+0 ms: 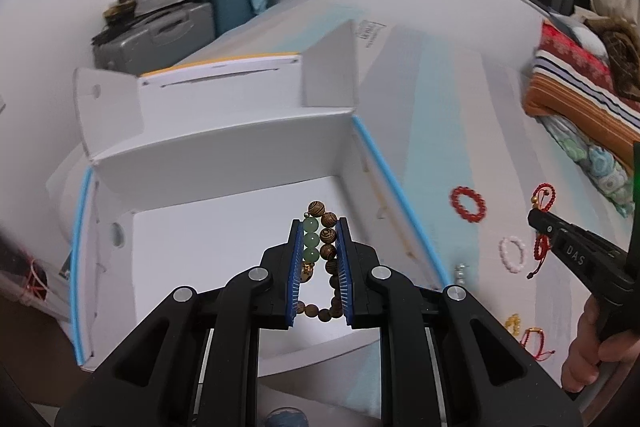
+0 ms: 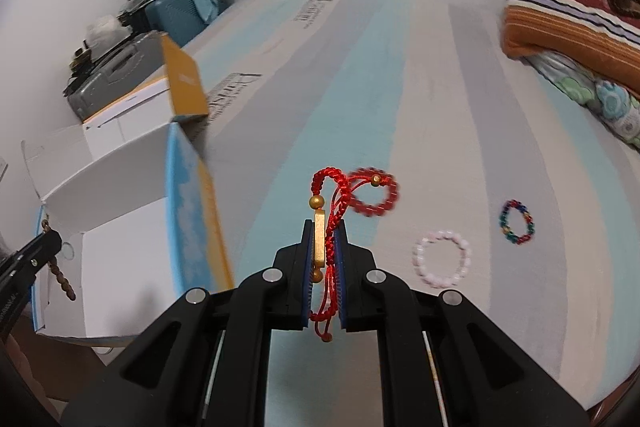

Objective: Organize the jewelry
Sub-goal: 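Carry both held bracelets over the open white box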

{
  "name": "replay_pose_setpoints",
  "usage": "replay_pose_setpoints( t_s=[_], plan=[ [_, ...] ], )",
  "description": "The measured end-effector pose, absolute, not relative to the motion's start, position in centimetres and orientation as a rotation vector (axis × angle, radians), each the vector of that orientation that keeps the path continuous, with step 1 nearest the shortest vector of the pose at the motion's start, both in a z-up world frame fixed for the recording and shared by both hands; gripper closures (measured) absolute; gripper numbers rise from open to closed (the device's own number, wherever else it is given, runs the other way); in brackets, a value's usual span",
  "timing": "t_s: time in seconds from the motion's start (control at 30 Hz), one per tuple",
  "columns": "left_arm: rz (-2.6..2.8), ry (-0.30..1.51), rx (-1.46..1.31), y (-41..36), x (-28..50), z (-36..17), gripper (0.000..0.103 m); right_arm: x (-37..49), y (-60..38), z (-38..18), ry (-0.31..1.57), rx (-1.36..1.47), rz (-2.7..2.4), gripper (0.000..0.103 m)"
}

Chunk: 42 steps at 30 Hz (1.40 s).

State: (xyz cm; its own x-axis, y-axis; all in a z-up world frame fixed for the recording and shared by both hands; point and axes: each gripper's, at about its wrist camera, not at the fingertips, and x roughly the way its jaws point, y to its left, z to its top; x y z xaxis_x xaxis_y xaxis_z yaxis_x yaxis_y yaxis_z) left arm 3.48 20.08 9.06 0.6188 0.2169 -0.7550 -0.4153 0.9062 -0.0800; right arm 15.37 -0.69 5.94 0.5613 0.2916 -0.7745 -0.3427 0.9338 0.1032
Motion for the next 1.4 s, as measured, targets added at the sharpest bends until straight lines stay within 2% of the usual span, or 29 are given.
replay_pose_setpoints(
  t_s=[0.4,0.73,1.13,1.4],
  plan=[
    [0.483,0.83,-0.3,26.2,-0.1,8.5,0.087,12.9,8.2,6.7,0.868,-0.121,0.54,0.094],
    [0.58,0.87,-0.324,30.3,-1.4,6.3,0.087,11.1,15.5,4.3,0.895,-0.224,0.643,0.094],
    [0.593,1.008,-0.368,32.5,0.3,0.8,0.087,11.5,19.1,-0.7,1.06,-0.304,0.651,0.094],
    [0.596,1.072,-0.385,33.4,0.7,-1.5,0.087,11.5,19.8,-2.0,1.108,-0.333,0.647,0.095]
  ],
)
